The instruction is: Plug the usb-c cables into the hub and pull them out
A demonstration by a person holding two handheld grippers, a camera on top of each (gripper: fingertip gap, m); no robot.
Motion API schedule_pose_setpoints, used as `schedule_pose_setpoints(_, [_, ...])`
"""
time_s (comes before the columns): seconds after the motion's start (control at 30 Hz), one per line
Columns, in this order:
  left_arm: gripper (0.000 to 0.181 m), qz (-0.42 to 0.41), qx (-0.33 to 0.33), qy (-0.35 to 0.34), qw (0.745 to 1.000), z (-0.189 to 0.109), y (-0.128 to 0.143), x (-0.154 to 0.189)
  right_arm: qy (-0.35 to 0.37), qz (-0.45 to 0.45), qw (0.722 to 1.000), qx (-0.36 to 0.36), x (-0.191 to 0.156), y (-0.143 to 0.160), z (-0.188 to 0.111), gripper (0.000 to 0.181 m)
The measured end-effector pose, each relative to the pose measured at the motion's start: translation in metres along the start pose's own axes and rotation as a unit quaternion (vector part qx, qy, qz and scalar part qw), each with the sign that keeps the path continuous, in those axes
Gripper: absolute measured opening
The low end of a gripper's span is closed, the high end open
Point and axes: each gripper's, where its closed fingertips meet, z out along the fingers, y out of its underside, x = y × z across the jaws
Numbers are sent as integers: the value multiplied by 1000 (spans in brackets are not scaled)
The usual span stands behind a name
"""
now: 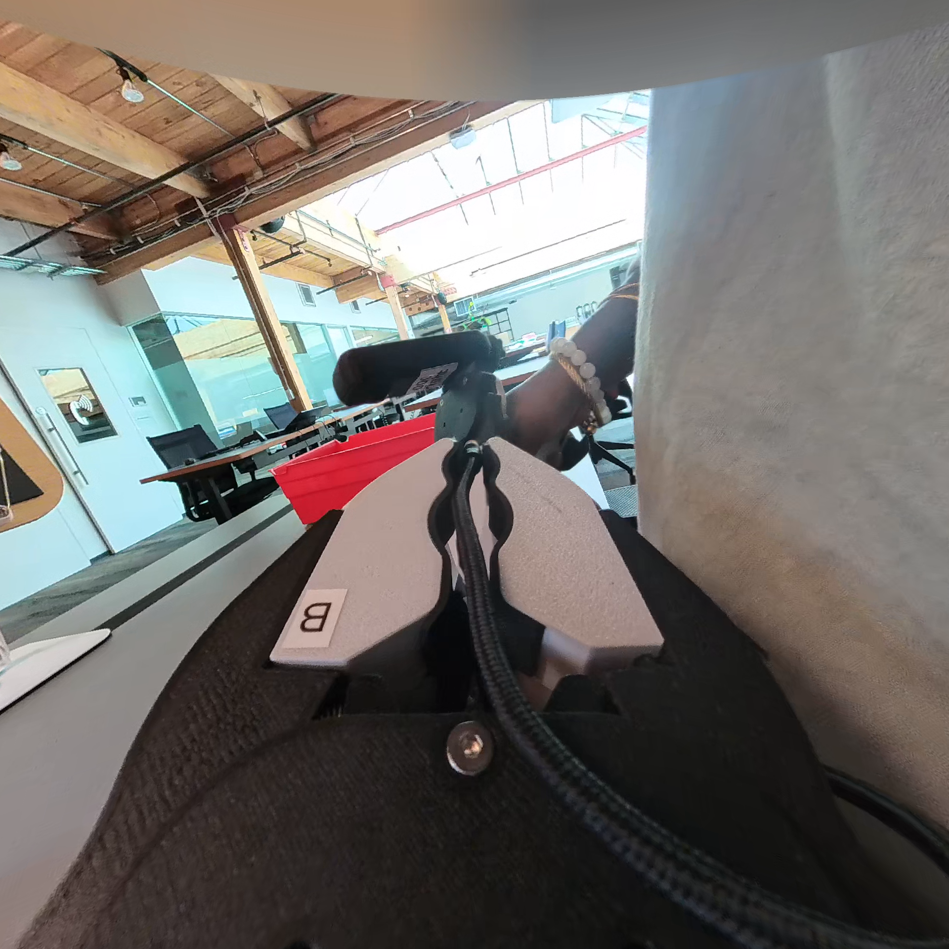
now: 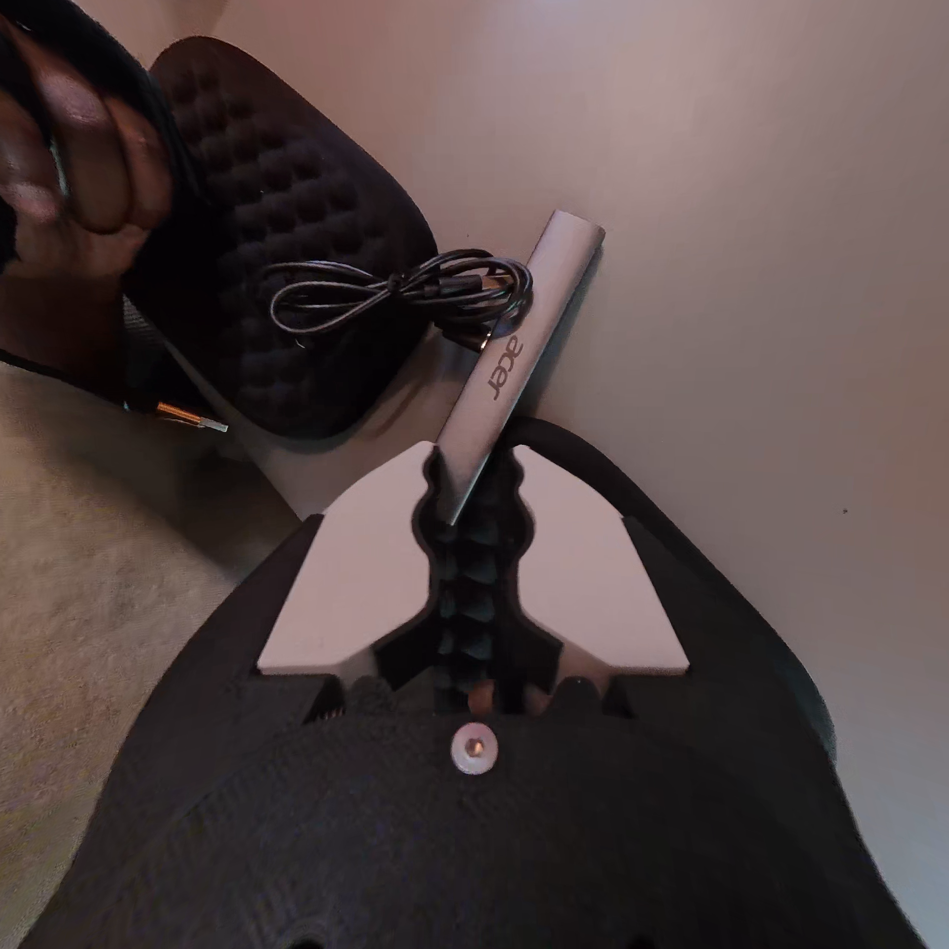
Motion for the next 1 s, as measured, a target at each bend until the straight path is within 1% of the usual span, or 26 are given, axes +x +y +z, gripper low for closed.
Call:
schedule_pose_setpoints(0.07, [6, -1, 0, -1, 1000, 0, 0, 0, 13, -6, 1000, 5, -5, 0, 2, 40])
schedule_pose_setpoints(0.1, [6, -1, 0, -1, 1000, 0, 0, 0, 25, -10, 1000, 12, -7, -1, 3, 52])
schedule_pose_setpoints(0.13, [6, -1, 1, -1, 1000, 0, 0, 0, 42, -21, 999, 14, -9, -2, 3, 58])
schedule_pose_setpoints(0.23, [5, -3, 3, 0, 1000, -1, -1, 0, 106, -81, 991, -1, -9, 5, 8, 48])
schedule_pose_setpoints(0.27, [6, -3, 4, -1, 1000, -1, -1, 0, 130, -99, 987, -3, -6, 7, 10, 42])
schedule_pose_setpoints(0.3, [6, -4, 6, -1, 1000, -2, -1, 0, 158, -128, 979, -5, -1, 7, 9, 30])
schedule_pose_setpoints(0.33, [6, -5, 7, -1, 1000, -2, -2, -1, 169, -149, 974, -6, 1, 7, 7, 28])
schedule_pose_setpoints(0.37, [6, -7, 9, -2, 1000, -2, -2, -1, 166, -150, 975, -3, 1, 6, 5, 27])
schedule_pose_setpoints(0.43, [6, -9, 12, -4, 1000, -3, -3, -2, 175, -156, 972, 13, 6, 4, -9, 24])
schedule_pose_setpoints(0.53, [6, -11, 12, -5, 1000, -4, -3, -2, 230, -176, 957, 8, 28, 11, -43, 23])
schedule_pose_setpoints(0.6, [6, -10, 8, -5, 1000, -3, -2, -2, 266, -212, 940, -3, 40, 24, -59, 23])
schedule_pose_setpoints(0.67, [6, -8, 2, -5, 1000, -2, 0, -2, 289, -239, 927, -13, 51, 44, -63, 22])
schedule_pose_setpoints(0.73, [6, -7, -3, -4, 1000, -1, 1, -1, 275, -226, 934, -11, 56, 65, -57, 23])
schedule_pose_setpoints(0.8, [6, -6, -6, -3, 1000, -1, 1, -1, 248, -195, 948, 26, 56, 68, -55, 23])
schedule_pose_setpoints(0.83, [6, -7, -6, -3, 1000, -1, 2, -1, 225, -170, 959, 42, 55, 68, -56, 26])
schedule_pose_setpoints(0.9, [6, -8, -7, -4, 1000, 0, 2, -2, 145, -90, 984, 54, 51, 68, -59, 47])
schedule_pose_setpoints(0.97, [6, -8, -10, -4, 1000, 0, 3, -2, 27, 7, 998, 47, 44, 71, -62, 52])
schedule_pose_setpoints(1.0, [6, -6, -12, -3, 1000, 1, 3, -1, -31, 58, 997, 48, 41, 69, -64, 51])
